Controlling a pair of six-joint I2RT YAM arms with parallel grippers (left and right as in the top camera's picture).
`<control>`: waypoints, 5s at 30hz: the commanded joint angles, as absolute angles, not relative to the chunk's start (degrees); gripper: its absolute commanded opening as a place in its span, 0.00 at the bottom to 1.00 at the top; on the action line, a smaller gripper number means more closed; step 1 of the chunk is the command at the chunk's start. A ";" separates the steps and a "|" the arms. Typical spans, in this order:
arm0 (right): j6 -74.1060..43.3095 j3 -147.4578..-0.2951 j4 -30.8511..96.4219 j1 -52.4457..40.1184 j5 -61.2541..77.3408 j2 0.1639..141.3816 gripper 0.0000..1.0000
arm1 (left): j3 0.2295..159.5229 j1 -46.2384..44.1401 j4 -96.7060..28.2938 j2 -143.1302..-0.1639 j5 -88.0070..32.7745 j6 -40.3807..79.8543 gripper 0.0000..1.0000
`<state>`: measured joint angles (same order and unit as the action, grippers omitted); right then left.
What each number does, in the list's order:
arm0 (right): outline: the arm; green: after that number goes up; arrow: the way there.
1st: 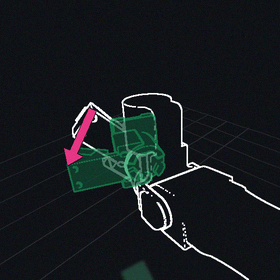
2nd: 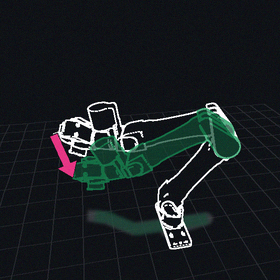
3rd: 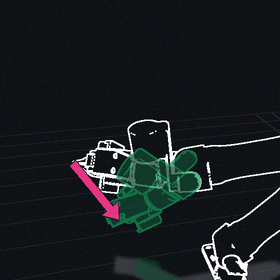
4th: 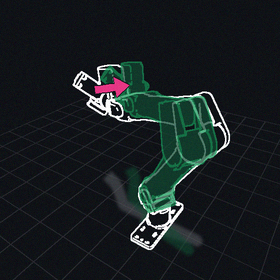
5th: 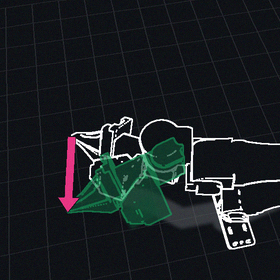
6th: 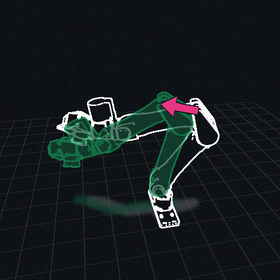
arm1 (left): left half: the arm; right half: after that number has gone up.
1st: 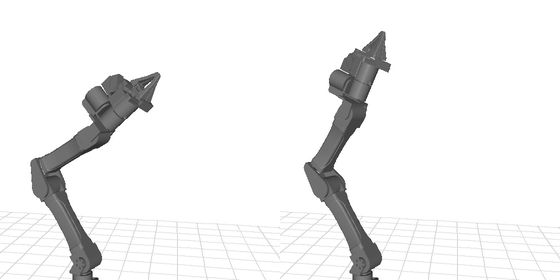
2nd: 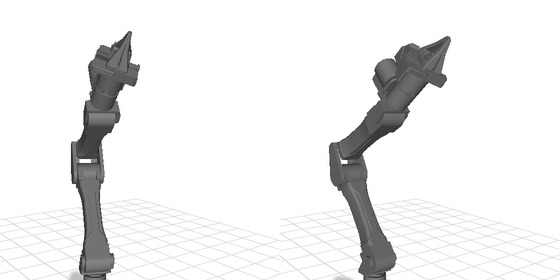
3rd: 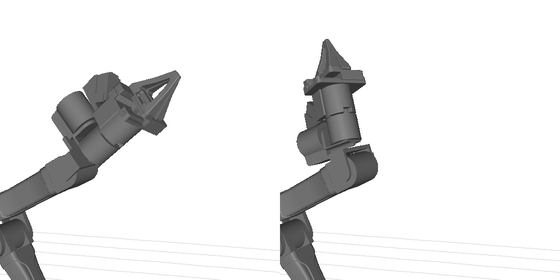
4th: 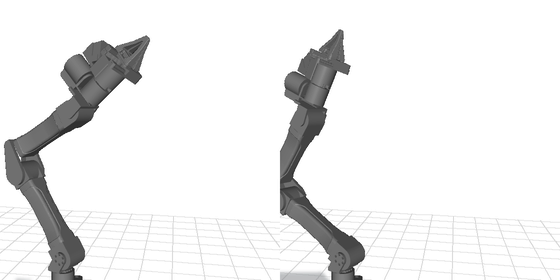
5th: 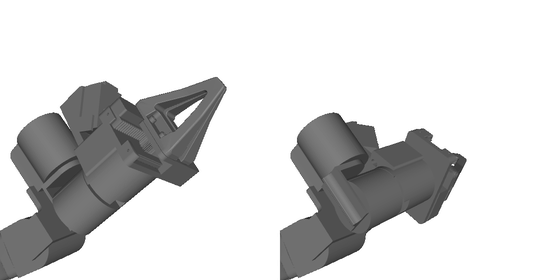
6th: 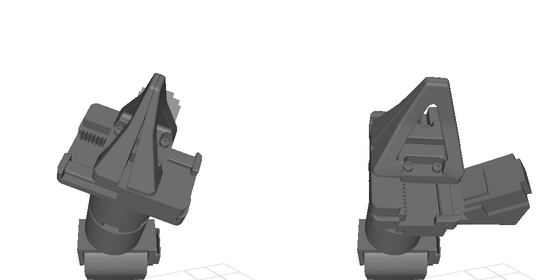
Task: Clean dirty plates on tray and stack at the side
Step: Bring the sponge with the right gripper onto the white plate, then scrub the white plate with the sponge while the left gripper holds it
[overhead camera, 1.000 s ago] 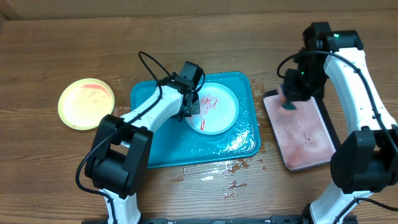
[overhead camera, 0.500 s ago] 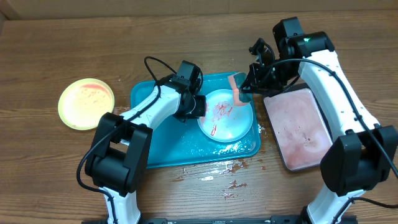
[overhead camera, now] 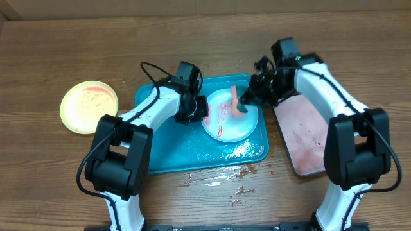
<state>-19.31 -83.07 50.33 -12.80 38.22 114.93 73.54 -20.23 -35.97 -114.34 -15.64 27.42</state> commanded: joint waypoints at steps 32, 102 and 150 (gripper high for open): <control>-55.02 -68.58 36.91 -15.86 16.10 115.33 0.04 | 72.25 -19.51 -38.57 -116.46 -11.42 31.70 0.04; -41.41 -75.02 31.51 -32.45 20.64 116.49 0.04 | 72.25 -19.05 -48.62 -116.46 -0.56 37.30 0.04; -38.89 -85.62 24.95 -16.78 20.80 128.53 0.04 | 72.25 -19.05 -48.58 -116.46 -6.87 36.36 0.04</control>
<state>-45.04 -84.07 24.95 -17.56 31.14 126.28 75.00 -19.51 -45.69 -113.82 -11.97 36.53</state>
